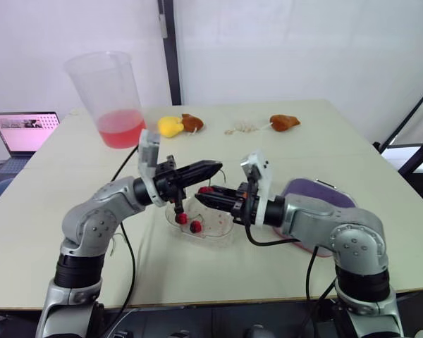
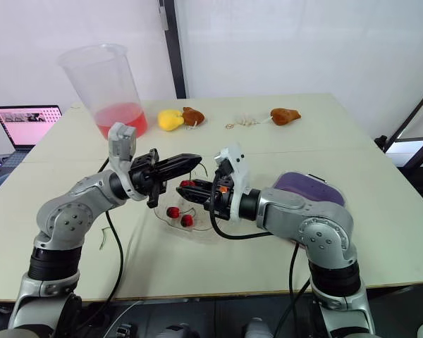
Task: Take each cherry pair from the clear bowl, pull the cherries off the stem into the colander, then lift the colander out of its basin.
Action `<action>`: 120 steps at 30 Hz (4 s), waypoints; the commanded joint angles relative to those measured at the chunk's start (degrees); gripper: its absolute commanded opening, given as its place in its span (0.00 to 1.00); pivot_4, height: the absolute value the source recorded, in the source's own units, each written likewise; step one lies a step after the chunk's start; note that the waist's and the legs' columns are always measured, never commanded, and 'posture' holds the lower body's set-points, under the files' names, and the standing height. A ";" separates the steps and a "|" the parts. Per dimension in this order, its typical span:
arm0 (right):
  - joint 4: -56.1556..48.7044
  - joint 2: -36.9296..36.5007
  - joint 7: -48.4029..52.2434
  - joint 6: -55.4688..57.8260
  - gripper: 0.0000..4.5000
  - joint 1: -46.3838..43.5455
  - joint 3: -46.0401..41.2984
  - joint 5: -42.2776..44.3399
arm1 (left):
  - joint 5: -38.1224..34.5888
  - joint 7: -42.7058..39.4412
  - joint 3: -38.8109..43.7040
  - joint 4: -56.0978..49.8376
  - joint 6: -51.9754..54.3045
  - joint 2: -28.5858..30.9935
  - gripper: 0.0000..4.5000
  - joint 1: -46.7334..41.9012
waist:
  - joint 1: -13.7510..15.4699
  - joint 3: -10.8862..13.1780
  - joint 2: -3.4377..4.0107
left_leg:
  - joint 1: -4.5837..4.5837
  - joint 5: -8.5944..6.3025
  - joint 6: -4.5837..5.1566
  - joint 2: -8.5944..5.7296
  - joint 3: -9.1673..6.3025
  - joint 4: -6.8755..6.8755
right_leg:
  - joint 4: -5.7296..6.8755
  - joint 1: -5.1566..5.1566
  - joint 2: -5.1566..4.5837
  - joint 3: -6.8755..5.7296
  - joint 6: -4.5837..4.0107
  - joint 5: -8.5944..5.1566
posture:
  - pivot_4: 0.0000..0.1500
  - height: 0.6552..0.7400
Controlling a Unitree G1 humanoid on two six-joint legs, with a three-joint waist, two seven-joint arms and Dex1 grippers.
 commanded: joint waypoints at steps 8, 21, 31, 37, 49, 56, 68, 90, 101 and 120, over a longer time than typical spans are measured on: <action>-0.21 -2.97 -1.94 4.10 0.10 2.76 -0.26 3.90 | -0.12 0.07 -0.09 -0.89 -1.63 -1.29 0.00 -1.16 | 0.04 0.00 0.00 | 0.00 0.00 0.00 0.00 0.00 0.00 | -0.01 0.00 0.00 0.00 0.00 0.00 | 1.00 1.00; 2.07 -8.27 -6.25 8.37 0.10 3.29 -2.99 10.18 | 0.18 -0.36 -0.37 -0.03 -2.31 -2.08 0.00 -1.97 | 0.36 0.01 -0.01 | 0.00 0.00 0.01 0.01 0.01 -0.02 | -0.06 0.02 0.00 0.00 0.00 0.00 | 1.00 1.00; 0.90 -8.75 -5.89 7.18 0.10 1.96 -4.00 13.38 | -0.11 -0.03 0.17 -0.33 -2.24 -2.11 0.00 -2.06 | 0.29 0.00 0.01 | 0.00 0.00 0.01 0.02 0.02 -0.05 | -0.11 0.02 0.01 0.01 0.00 0.00 | 1.00 1.00; 0.66 -23.38 3.58 4.71 0.10 -0.22 -13.71 15.74 | 0.25 -0.49 1.16 -0.12 -2.38 -0.14 0.00 -1.34 | 0.80 0.02 0.02 | -0.03 -0.03 0.06 -0.01 -0.02 -0.03 | -0.30 0.14 0.01 -0.08 0.01 0.00 | 1.00 1.00; 11.11 -48.17 26.17 -13.68 0.20 9.24 1.25 -21.24 | 2.39 -2.41 4.97 1.71 -4.22 5.96 0.00 3.73 | 0.12 0.05 0.06 | -0.03 -0.11 0.20 0.12 0.18 -0.06 | -0.61 0.19 0.06 -0.05 0.20 0.12 | 1.00 1.00; 13.42 -46.83 31.39 -15.11 0.94 9.15 0.34 -25.03 | 1.89 -1.51 7.01 0.28 -3.13 8.37 0.00 7.03 | 0.72 0.06 0.07 | -0.09 -0.12 0.21 0.09 0.16 -0.07 | -0.66 0.16 0.02 -0.04 0.18 0.14 | 1.00 1.00; 2.82 -35.60 36.43 -5.26 0.99 -6.03 -6.62 0.89 | 3.58 -2.52 13.67 3.06 -0.68 19.34 0.00 16.78 | 0.20 0.14 0.19 | -0.08 -0.14 0.17 0.31 0.11 -0.21 | -0.75 0.12 0.21 -0.04 0.12 0.18 | 1.00 1.00; 1.40 -24.30 31.23 -7.12 1.00 -10.83 6.75 -12.31 | 17.28 -4.75 20.45 19.98 -13.94 21.82 0.43 34.97 | 0.62 0.14 0.18 | -0.13 -0.16 0.18 0.23 0.12 -0.15 | -0.74 0.08 0.12 -0.07 0.04 0.23 | 1.00 1.00; 0.25 -24.37 28.37 -6.07 1.00 -9.30 6.10 -13.65 | 16.30 -11.89 25.72 29.44 -21.16 28.83 0.99 23.00 | 0.61 0.13 0.17 | -0.13 -0.16 0.18 0.23 0.12 -0.14 | -0.73 0.07 0.12 -0.09 0.05 0.23 | 1.00 1.00; 11.78 -14.31 17.69 20.43 1.00 -29.87 13.86 -16.93 | 12.53 -29.63 10.82 4.19 -17.20 35.31 0.99 13.57 | -1.07 0.20 0.29 | -0.15 -0.15 0.15 0.27 0.16 -0.27 | -0.70 -0.05 0.15 -0.05 0.05 0.23 | 1.00 1.00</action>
